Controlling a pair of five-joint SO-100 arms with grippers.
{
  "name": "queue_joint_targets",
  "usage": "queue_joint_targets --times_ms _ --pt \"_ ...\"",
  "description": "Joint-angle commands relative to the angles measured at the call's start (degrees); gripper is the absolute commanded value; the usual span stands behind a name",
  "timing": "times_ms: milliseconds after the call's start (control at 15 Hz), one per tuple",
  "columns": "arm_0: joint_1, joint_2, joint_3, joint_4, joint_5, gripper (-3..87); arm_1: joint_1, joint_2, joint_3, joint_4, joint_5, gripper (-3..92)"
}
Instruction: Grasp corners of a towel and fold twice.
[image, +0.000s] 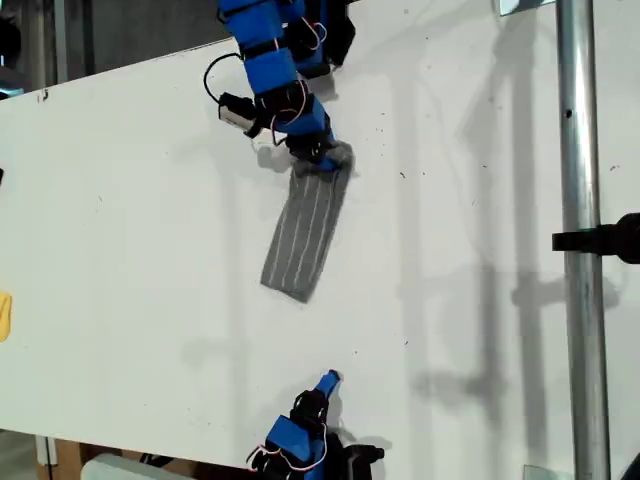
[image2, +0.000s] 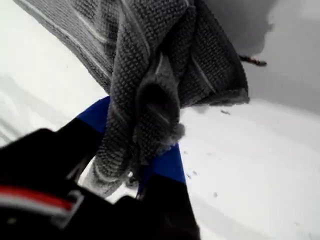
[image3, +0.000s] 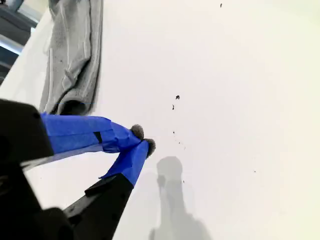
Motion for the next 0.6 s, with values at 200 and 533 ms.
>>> queue_joint_targets --times_ms 200,533 --pt "-1.5 0.4 -1.1 -3.1 1.5 -2.7 -24.3 25.0 -10.0 33.9 22.2 -0.2" --pt "-3.0 0.4 0.2 -4.7 2.5 -2.7 4.3 -5.6 -28.5 6.7 -13.2 -0.2"
